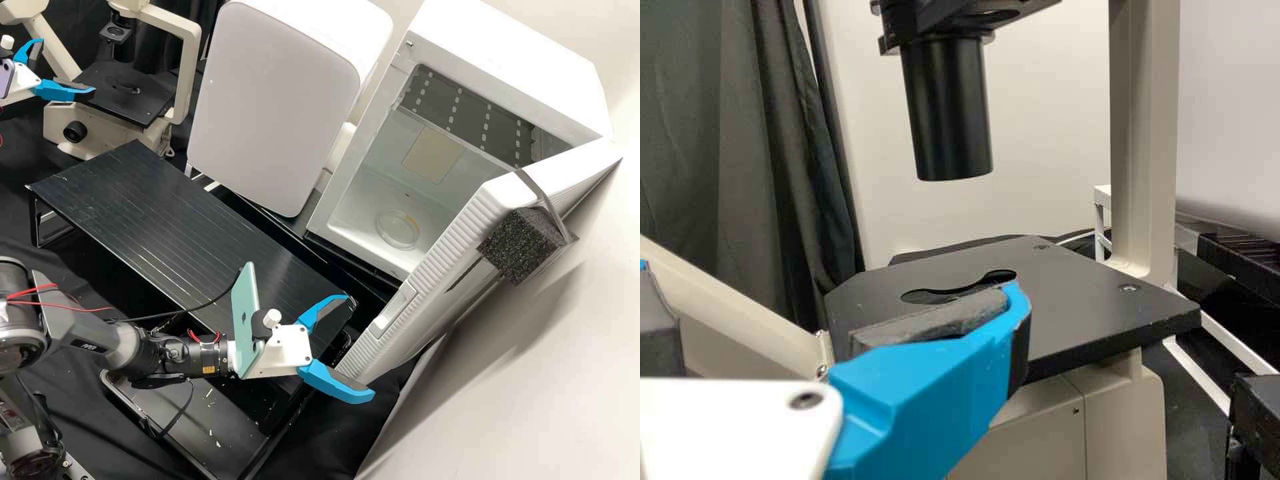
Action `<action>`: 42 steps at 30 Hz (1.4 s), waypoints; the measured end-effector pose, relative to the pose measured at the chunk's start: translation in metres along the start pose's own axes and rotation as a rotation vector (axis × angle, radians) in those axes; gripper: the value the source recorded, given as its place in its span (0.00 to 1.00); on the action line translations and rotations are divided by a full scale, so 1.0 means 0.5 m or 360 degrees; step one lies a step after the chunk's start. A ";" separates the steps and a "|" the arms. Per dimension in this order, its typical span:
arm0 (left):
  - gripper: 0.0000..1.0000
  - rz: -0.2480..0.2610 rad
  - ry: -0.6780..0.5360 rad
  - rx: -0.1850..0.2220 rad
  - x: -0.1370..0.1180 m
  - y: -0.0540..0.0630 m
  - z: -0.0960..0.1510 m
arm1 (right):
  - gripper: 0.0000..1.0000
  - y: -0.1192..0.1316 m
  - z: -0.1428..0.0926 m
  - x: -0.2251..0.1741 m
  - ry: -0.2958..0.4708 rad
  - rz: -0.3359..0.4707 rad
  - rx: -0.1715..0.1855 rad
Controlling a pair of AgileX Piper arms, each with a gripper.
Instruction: Close the incubator door
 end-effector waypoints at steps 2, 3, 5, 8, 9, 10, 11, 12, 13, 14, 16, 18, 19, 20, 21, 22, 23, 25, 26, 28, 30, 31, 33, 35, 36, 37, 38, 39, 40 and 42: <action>1.00 0.0000 0.0000 0.0000 0.000 0.000 0.000 | 1.00 -0.002 -0.002 0.001 0.0032 -0.0022 0.0058; 1.00 0.0000 0.0000 0.0000 0.000 0.000 0.000 | 1.00 -0.003 -0.003 0.002 0.0057 -0.0042 0.0091; 1.00 0.0000 0.0000 0.0000 0.000 0.000 0.000 | 1.00 -0.006 -0.003 0.003 0.0088 -0.0073 0.0146; 1.00 0.0000 0.0000 0.0000 0.000 0.000 0.000 | 1.00 -0.012 0.002 0.006 0.0091 -0.0102 0.0241; 1.00 0.0000 0.0000 0.0000 0.000 0.000 0.000 | 1.00 -0.012 0.003 0.008 0.0091 -0.0100 0.0263; 1.00 0.0000 0.0000 0.0000 0.000 0.000 0.000 | 1.00 -0.011 0.003 0.009 0.0095 -0.0094 0.0295; 1.00 0.0000 0.0000 0.0000 0.000 0.000 0.000 | 1.00 -0.009 0.004 0.011 0.0098 -0.0082 0.0324; 1.00 0.0000 0.0000 0.0000 0.000 0.000 0.000 | 1.00 -0.007 0.005 0.011 0.0105 -0.0080 0.0352; 1.00 0.0000 0.0000 0.0000 0.000 0.000 0.000 | 1.00 -0.007 0.006 0.012 0.0108 -0.0083 0.0378; 1.00 0.0000 0.0000 0.0000 0.000 0.000 0.000 | 1.00 -0.005 0.007 0.012 0.0113 -0.0084 0.0401; 1.00 0.0000 0.0000 0.0000 0.000 0.000 0.000 | 1.00 -0.001 0.006 0.011 0.0127 -0.0086 0.0451; 1.00 0.0000 0.0000 0.0000 0.000 0.000 0.000 | 1.00 0.007 0.000 0.002 0.0163 -0.0098 0.0523; 1.00 0.0000 0.0000 0.0000 0.000 0.000 0.000 | 1.00 0.010 -0.003 -0.004 0.0179 -0.0110 0.0547; 1.00 0.0000 0.0000 0.0000 0.000 0.000 0.000 | 1.00 0.014 -0.008 -0.010 0.0196 -0.0129 0.0569; 1.00 0.0000 0.0000 0.0000 0.000 0.000 0.000 | 1.00 0.015 -0.012 -0.019 0.0219 -0.0159 0.0592; 1.00 0.0000 0.0000 0.0000 0.000 0.000 0.000 | 1.00 0.016 -0.015 -0.024 0.0236 -0.0183 0.0600; 1.00 0.0000 0.0000 0.0000 0.000 0.000 0.000 | 1.00 0.019 -0.020 -0.032 0.0259 -0.0207 0.0615; 1.00 0.0000 0.0000 0.0000 0.000 0.000 0.000 | 1.00 0.026 -0.031 -0.048 0.0314 -0.0242 0.0634; 1.00 0.0000 0.0000 0.0000 0.000 0.000 0.000 | 1.00 0.027 -0.038 -0.054 0.0347 -0.0262 0.0640; 1.00 0.0000 0.0000 0.0000 0.000 0.000 0.000 | 1.00 0.029 -0.058 -0.068 0.0450 -0.0314 0.0643; 1.00 0.0000 0.0000 0.0000 0.000 0.000 0.000 | 1.00 0.030 -0.075 -0.076 0.0539 -0.0344 0.0638; 1.00 0.0000 0.0000 0.0000 0.000 0.000 0.000 | 1.00 0.029 -0.082 -0.080 0.0581 -0.0355 0.0642; 1.00 0.0000 0.0000 0.0000 0.000 0.000 0.000 | 1.00 0.026 -0.092 -0.085 0.0630 -0.0385 0.0653; 1.00 0.0000 0.0000 0.0000 0.000 0.000 0.000 | 1.00 0.021 -0.101 -0.089 0.0668 -0.0413 0.0664; 1.00 0.0000 0.0000 0.0000 0.000 0.000 0.000 | 1.00 0.019 -0.107 -0.093 0.0695 -0.0436 0.0680; 1.00 0.0000 0.0000 0.0000 0.000 0.000 0.000 | 1.00 0.017 -0.113 -0.097 0.0719 -0.0456 0.0688; 1.00 0.0000 0.0000 0.0000 0.000 0.000 0.000 | 1.00 0.015 -0.119 -0.101 0.0744 -0.0477 0.0690; 1.00 0.0000 0.0000 0.0000 0.000 0.000 0.000 | 1.00 0.012 -0.126 -0.105 0.0778 -0.0501 0.0695; 1.00 0.0000 0.0000 0.0000 0.000 0.000 0.000 | 1.00 0.009 -0.133 -0.111 0.0810 -0.0529 0.0699; 1.00 0.0000 0.0000 0.0000 0.000 0.000 0.000 | 1.00 0.002 -0.145 -0.119 0.0855 -0.0575 0.0707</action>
